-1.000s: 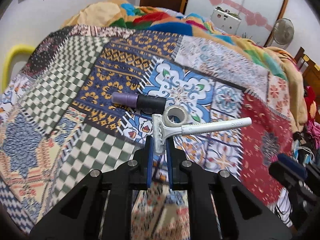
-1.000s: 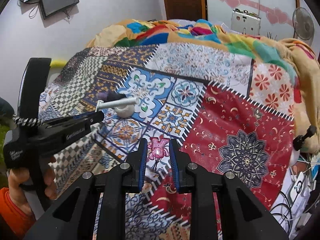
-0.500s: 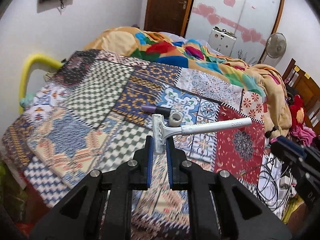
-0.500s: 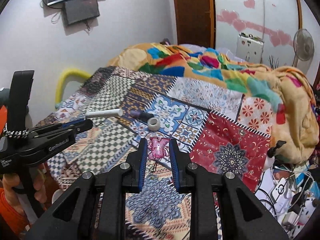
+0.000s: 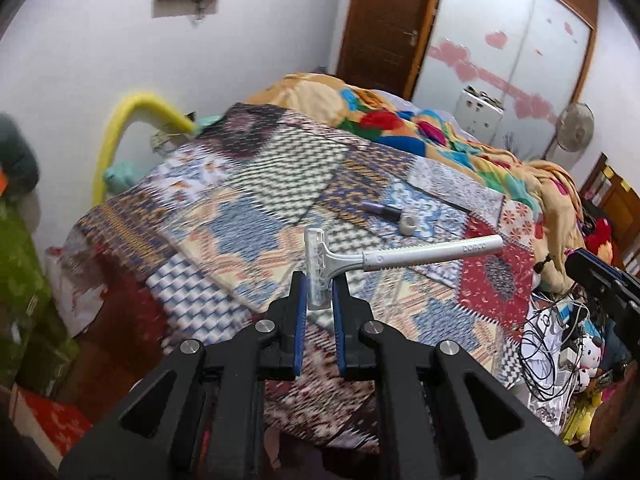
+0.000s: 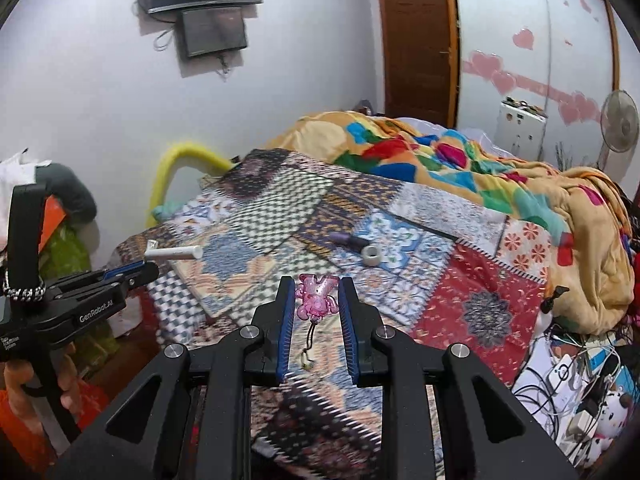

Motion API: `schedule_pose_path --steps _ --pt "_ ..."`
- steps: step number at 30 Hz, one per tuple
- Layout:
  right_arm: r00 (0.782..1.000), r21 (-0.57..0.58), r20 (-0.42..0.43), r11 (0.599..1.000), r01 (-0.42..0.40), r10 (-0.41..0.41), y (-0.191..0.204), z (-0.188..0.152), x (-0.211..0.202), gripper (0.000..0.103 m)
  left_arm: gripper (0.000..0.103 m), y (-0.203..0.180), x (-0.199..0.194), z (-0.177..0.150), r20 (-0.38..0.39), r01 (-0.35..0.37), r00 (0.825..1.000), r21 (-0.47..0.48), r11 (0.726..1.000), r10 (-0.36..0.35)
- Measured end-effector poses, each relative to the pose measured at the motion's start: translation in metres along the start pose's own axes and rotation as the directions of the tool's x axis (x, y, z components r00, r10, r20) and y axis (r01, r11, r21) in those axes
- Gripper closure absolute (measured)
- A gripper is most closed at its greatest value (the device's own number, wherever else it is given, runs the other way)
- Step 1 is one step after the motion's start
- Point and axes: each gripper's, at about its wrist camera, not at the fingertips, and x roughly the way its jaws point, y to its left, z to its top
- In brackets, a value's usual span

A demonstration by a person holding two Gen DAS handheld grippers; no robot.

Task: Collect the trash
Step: 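Carry the pink clip and white razor over the white bin with both tools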

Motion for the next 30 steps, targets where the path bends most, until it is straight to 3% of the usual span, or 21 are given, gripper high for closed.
schedule_pose_path --steps 10,18,30 --pt "0.992 -0.101 -0.025 0.987 -0.125 0.123 0.08 -0.015 -0.006 0.083 0.092 0.1 -0.064 -0.047 0.022 -0.139 0.99 -0.117 0.983 0.142" --pt "0.965 -0.205 -0.085 0.944 -0.259 0.247 0.154 -0.031 0.003 0.083 0.092 0.171 -0.099 -0.094 0.011 -0.246 0.967 -0.2 0.948 0.254" --pt "0.906 -0.306 -0.25 0.86 -0.409 0.341 0.262 -0.063 0.052 0.083 0.092 0.279 -0.1 -0.164 -0.121 -0.376 0.926 -0.356 0.856 0.357"
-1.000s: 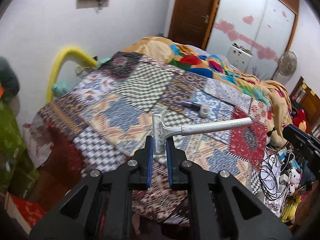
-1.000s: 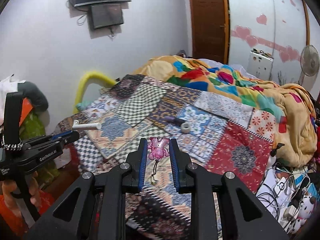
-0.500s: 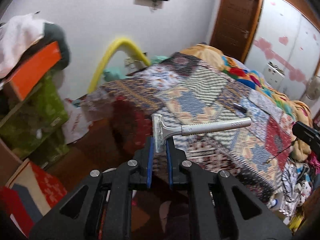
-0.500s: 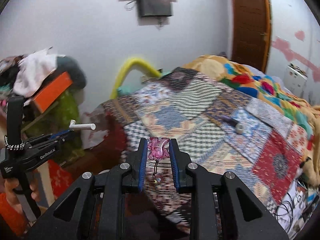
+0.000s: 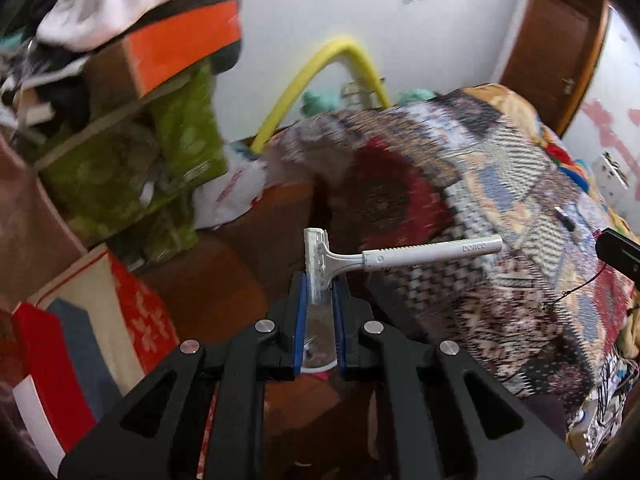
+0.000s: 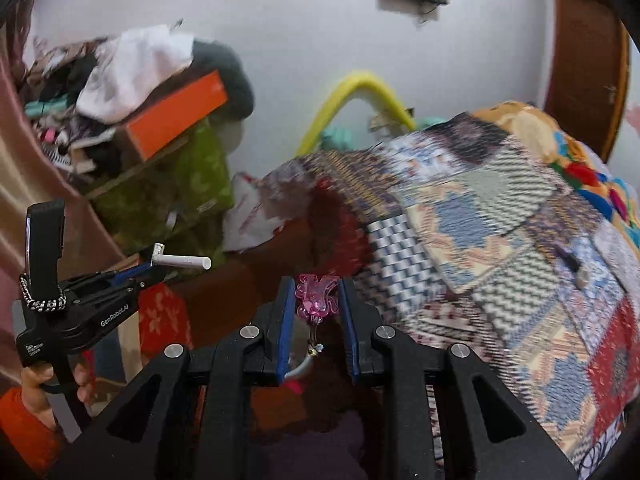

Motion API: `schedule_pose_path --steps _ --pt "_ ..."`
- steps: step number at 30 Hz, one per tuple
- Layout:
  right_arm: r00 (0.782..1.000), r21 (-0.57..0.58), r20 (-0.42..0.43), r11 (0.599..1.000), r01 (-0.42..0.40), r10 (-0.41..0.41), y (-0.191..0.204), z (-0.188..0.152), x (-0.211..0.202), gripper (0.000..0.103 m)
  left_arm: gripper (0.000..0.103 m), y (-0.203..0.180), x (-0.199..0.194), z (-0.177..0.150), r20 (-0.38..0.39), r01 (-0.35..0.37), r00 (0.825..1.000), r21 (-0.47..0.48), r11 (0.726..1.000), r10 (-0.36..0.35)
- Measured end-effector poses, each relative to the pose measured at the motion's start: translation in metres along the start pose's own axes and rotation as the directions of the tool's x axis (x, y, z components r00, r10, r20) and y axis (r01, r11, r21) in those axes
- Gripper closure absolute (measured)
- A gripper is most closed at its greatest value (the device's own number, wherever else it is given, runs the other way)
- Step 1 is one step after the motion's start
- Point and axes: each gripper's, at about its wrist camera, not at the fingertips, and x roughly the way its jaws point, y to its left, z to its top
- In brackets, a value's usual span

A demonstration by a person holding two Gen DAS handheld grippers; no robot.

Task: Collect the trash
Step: 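Carry the pink clip and white razor over the white bin with both tools, then open the right tool over the bin while the left tool releases the razor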

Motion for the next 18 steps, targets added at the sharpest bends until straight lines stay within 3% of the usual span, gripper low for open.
schedule_pose_path --steps 9,14,18 --pt "0.975 -0.041 -0.209 0.996 -0.081 0.071 0.038 -0.011 0.107 0.083 0.092 0.053 0.063 -0.038 -0.146 -0.087 0.987 -0.088 0.992 0.073" --pt "0.943 -0.032 -0.319 0.994 -0.109 0.093 0.049 -0.021 0.162 0.083 0.092 0.068 0.106 -0.061 -0.276 -0.072 0.961 -0.143 0.987 0.03" --pt "0.91 -0.009 -0.397 0.991 -0.132 0.118 0.055 -0.022 0.203 0.083 0.092 0.066 0.138 -0.073 -0.351 -0.083 0.936 -0.106 0.991 0.041"
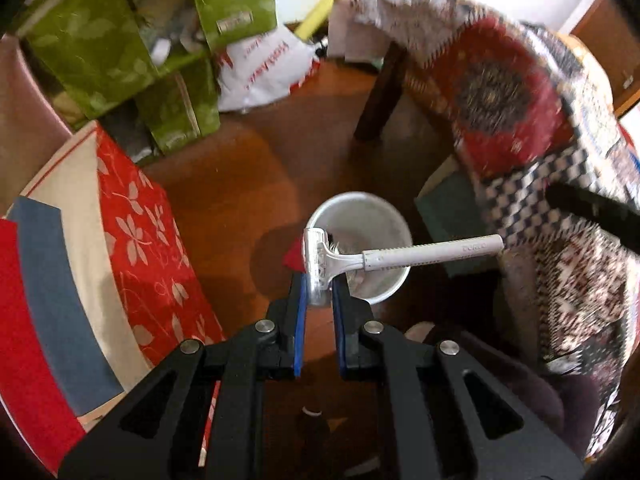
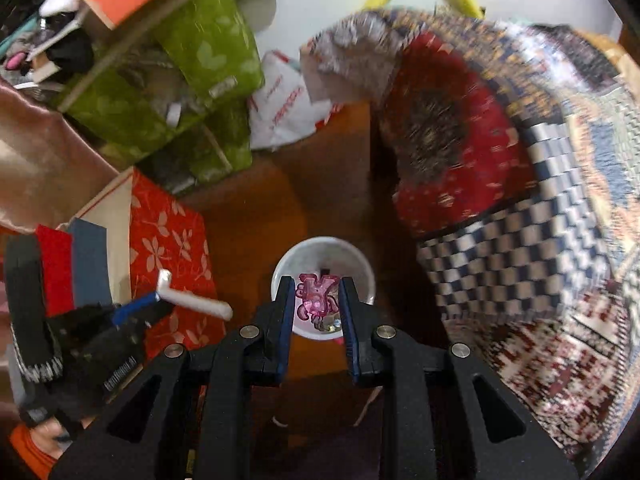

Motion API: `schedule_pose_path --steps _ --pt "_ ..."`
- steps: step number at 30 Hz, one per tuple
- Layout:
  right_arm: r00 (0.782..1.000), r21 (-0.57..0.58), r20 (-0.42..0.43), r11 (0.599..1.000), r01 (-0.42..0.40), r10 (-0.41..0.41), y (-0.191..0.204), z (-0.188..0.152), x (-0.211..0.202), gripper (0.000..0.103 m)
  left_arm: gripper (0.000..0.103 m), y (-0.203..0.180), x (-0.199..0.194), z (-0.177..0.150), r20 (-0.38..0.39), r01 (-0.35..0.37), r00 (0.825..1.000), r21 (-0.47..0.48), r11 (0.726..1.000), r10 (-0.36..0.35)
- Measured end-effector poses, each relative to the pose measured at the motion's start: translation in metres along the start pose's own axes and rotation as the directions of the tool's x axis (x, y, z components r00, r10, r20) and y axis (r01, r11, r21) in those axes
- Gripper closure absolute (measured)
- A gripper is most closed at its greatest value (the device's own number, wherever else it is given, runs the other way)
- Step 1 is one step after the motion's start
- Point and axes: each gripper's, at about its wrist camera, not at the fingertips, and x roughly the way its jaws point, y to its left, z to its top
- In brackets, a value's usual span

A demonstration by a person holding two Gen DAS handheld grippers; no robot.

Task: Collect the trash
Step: 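Open the right tool over the bin while the left tool releases the razor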

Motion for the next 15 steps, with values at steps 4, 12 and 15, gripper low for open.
schedule_pose_path --steps 4,12,15 --pt "0.997 0.026 -0.067 0.999 -0.026 0.028 -0.003 0.015 0.031 0.082 0.092 -0.007 0.025 0.003 -0.043 -0.018 0.999 0.043 0.999 0.02" --pt "0.974 0.106 -0.2 0.991 -0.082 0.102 -0.015 0.031 0.078 0.065 0.092 -0.026 0.064 0.015 -0.112 -0.014 0.993 0.096 0.995 0.024" --pt "0.978 0.102 -0.193 0.993 -0.063 0.082 -0.018 0.032 0.079 0.062 0.092 -0.033 0.073 0.018 -0.13 0.004 0.991 0.105 0.994 0.01"
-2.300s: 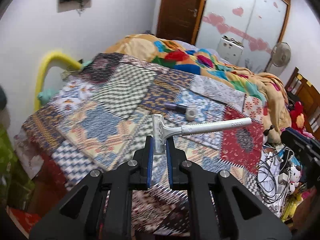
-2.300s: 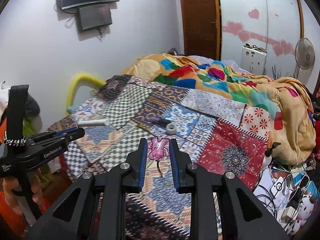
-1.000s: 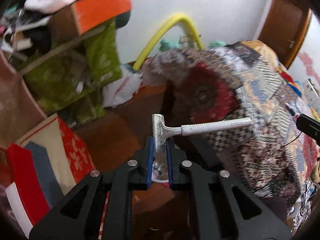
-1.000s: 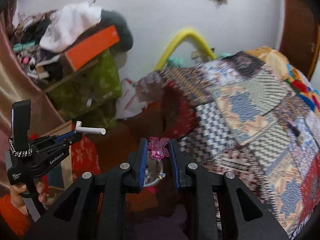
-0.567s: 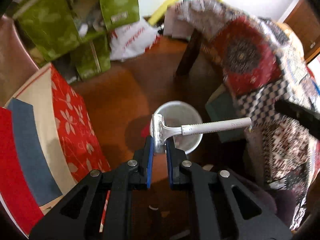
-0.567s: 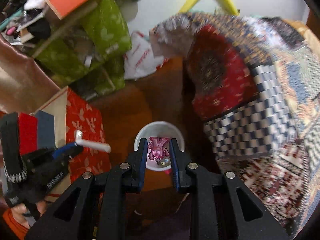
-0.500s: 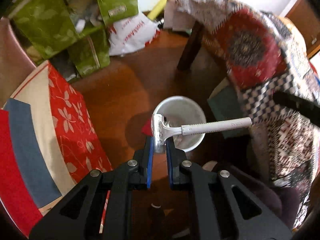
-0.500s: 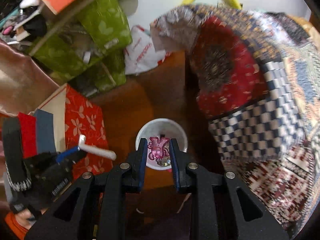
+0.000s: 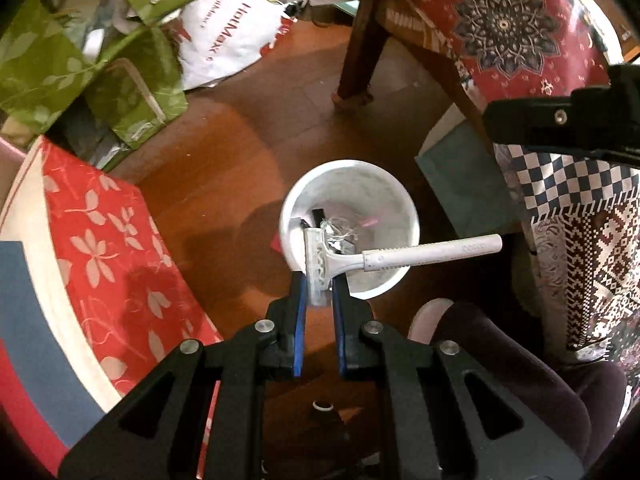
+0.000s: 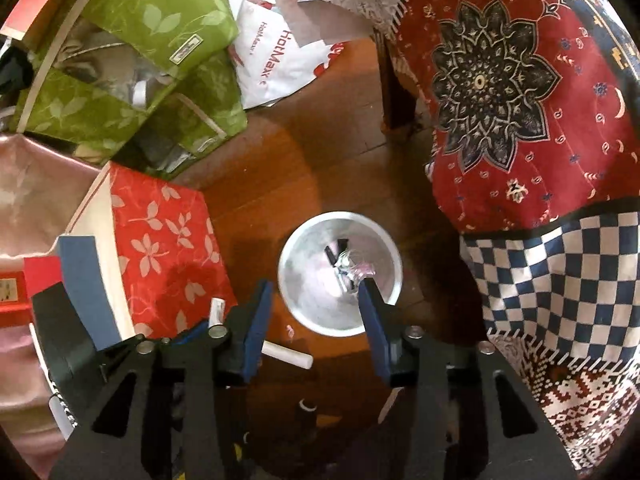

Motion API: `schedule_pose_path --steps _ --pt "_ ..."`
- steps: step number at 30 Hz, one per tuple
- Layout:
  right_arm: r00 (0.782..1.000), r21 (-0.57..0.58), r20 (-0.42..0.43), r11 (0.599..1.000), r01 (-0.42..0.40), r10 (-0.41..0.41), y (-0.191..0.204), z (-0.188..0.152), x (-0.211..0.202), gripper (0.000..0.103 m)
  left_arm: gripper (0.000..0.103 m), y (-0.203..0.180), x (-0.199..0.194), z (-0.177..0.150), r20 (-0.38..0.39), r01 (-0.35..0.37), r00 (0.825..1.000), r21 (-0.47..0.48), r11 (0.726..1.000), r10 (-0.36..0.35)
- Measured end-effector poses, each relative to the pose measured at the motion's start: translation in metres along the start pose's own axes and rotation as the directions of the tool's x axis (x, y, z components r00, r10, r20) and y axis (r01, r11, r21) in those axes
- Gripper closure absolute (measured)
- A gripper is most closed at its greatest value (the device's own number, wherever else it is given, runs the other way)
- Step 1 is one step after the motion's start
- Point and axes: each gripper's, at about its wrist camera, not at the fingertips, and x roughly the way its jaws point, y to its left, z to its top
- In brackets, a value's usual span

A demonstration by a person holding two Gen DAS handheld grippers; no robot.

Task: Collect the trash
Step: 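Open the right tool over the bin while the left tool releases the razor, then move both open tools back over the bed toward the tape and bottle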

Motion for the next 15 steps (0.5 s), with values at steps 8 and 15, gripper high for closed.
schedule_pose_path --steps 8,15 --pt "0.997 0.002 0.056 0.999 0.045 -0.045 -0.014 -0.005 -0.022 0.062 0.064 -0.015 0.021 0.018 -0.047 0.036 0.998 -0.012 0.999 -0.036" --pt "0.992 -0.002 0.11 0.998 0.061 -0.06 -0.019 -0.02 -0.053 0.062 0.064 -0.018 -0.008 0.021 -0.002 0.077 0.997 -0.031 0.997 -0.077"
